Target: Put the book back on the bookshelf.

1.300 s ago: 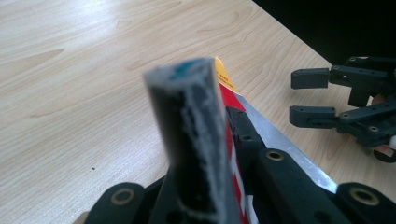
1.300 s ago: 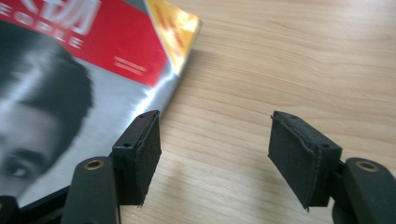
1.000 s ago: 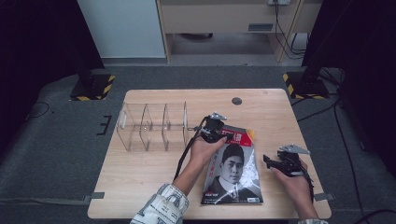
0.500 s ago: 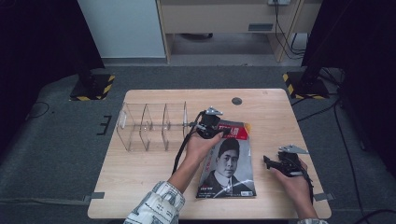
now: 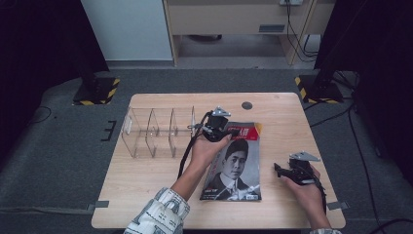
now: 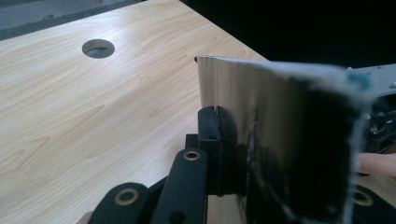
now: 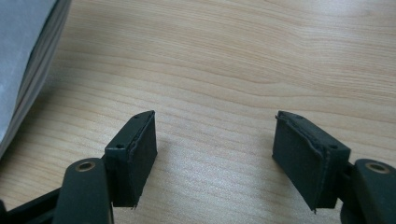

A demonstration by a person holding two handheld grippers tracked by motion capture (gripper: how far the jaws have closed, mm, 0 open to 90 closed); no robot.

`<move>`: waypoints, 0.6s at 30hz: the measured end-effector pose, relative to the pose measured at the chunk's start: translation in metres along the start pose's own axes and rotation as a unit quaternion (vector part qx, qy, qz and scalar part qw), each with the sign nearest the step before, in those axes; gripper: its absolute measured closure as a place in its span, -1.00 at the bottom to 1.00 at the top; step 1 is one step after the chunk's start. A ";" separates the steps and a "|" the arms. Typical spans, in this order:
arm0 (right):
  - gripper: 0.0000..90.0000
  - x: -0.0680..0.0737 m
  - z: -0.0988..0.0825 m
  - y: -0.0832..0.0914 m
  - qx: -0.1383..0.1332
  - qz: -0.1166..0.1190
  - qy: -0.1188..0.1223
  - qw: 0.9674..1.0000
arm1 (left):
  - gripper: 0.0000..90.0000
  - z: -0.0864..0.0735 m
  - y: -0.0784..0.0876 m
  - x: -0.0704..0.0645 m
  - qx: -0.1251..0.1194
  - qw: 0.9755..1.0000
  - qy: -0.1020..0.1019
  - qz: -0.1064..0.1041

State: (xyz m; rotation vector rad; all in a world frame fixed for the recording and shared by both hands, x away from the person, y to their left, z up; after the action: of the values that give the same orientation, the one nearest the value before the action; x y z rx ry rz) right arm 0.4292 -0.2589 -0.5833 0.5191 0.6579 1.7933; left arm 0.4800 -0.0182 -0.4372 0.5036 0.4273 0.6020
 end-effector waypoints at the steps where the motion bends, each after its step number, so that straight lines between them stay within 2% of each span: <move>1: -0.32 0.000 0.000 0.000 -0.001 -0.001 0.001 1.000 | 0.93 0.001 0.002 0.000 -0.002 1.000 -0.001 0.000; 7: -0.45 0.003 -0.001 -0.001 0.006 -0.002 0.016 1.000 | 0.93 0.004 0.008 0.000 -0.012 1.000 -0.003 0.001; 12: -0.58 0.001 -0.001 -0.002 0.012 -0.008 0.007 1.000 | 0.93 0.006 0.014 -0.002 -0.021 1.000 -0.005 -0.001; 18: -0.64 0.002 -0.001 -0.003 0.012 -0.007 0.013 1.000 | 0.93 0.013 0.023 -0.004 -0.027 1.000 -0.009 0.001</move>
State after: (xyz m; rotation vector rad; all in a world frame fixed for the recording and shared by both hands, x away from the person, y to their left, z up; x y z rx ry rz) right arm 0.4298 -0.2564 -0.5859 0.5074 0.7000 1.7824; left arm 0.4738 -0.0084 -0.4129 0.4579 0.3920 0.6088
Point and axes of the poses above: each handheld gripper's, and its own axes: y roughly backward along the jaws, z roughly out of its top, x roughly to its left, the point moved 7 cm from there along -y, roughly forward along the jaws
